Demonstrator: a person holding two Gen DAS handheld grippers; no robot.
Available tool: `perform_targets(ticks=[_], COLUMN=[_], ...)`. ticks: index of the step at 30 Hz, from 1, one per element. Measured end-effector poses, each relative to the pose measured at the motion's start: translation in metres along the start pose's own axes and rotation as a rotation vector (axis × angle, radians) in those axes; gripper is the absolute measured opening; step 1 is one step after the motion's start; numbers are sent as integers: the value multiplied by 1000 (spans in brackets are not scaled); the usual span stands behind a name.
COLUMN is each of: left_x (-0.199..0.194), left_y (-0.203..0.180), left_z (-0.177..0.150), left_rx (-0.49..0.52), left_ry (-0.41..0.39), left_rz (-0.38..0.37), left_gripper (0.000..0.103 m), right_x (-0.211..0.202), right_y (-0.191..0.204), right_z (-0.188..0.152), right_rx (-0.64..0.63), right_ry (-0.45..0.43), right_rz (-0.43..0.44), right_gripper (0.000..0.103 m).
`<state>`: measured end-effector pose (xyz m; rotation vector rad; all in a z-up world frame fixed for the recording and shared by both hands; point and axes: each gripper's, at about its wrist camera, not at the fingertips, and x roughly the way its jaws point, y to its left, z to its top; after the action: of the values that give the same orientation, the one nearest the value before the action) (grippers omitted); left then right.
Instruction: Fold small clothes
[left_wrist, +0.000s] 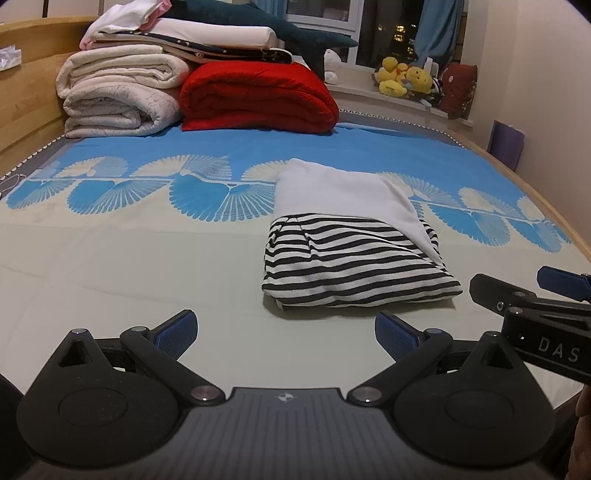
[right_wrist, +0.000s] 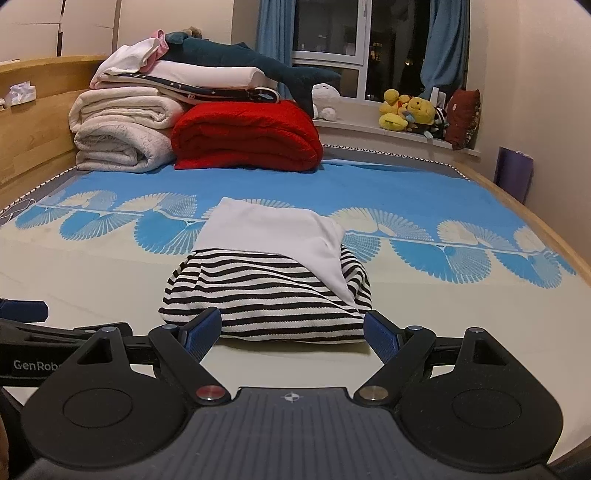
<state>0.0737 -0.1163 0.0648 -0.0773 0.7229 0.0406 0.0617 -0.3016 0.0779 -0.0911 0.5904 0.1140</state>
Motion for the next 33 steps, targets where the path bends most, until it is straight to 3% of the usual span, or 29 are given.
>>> perform_targets(ticks=[33], left_x=[1], left_y=[-4], left_z=[0], left_rx=[-10], left_ry=[4], left_rz=[-6], left_gripper=[102], right_x=[0], right_y=[-1], right_z=[1], right_rx=[11], right_ry=[3], right_rz=[-2], right_gripper=[85])
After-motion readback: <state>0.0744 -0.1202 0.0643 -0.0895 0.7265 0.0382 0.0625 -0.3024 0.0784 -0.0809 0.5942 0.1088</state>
